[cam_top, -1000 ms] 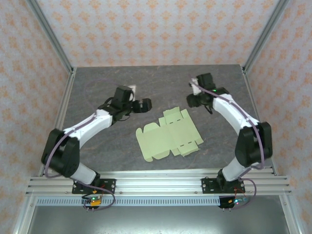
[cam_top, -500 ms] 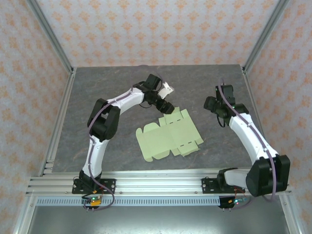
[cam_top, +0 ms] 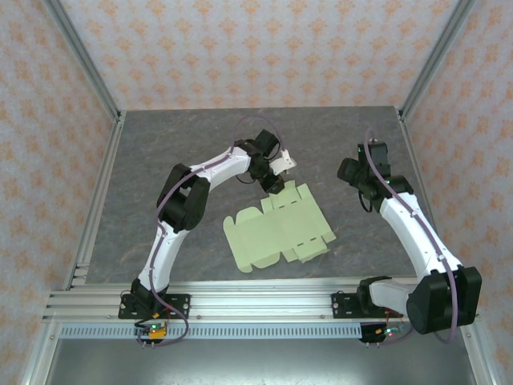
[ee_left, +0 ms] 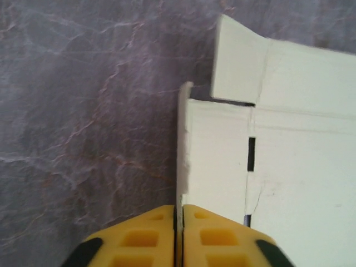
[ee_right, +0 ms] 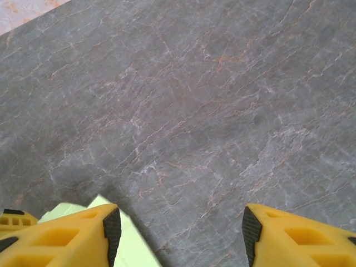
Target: Fold the paper box
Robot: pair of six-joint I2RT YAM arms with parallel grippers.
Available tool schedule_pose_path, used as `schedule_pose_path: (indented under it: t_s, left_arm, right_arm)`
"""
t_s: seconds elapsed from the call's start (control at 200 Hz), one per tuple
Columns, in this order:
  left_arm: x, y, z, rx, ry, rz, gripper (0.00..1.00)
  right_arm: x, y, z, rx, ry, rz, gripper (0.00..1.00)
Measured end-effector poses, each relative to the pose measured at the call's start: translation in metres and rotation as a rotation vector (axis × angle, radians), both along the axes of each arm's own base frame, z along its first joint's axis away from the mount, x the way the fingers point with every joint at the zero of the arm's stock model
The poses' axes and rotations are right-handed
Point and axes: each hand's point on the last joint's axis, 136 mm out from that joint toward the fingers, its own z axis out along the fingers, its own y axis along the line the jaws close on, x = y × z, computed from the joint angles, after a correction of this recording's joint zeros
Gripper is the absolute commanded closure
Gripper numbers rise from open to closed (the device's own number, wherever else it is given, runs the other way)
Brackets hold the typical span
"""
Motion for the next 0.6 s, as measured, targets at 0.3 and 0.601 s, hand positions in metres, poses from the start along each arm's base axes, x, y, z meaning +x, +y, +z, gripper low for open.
schedule_pose_path:
  t_s: [0.3,0.601]
  left_arm:
    - [0.013,0.020,0.000,0.023,-0.010,0.246,1.00]
    - [0.011,0.070,0.026,-0.234,0.018,0.718,1.00]
  right_arm:
    - [0.001,0.023,-0.007,0.214,0.041,-0.037,0.37]
    - [0.021,0.068,-0.031,0.639,0.239,-0.223,0.36]
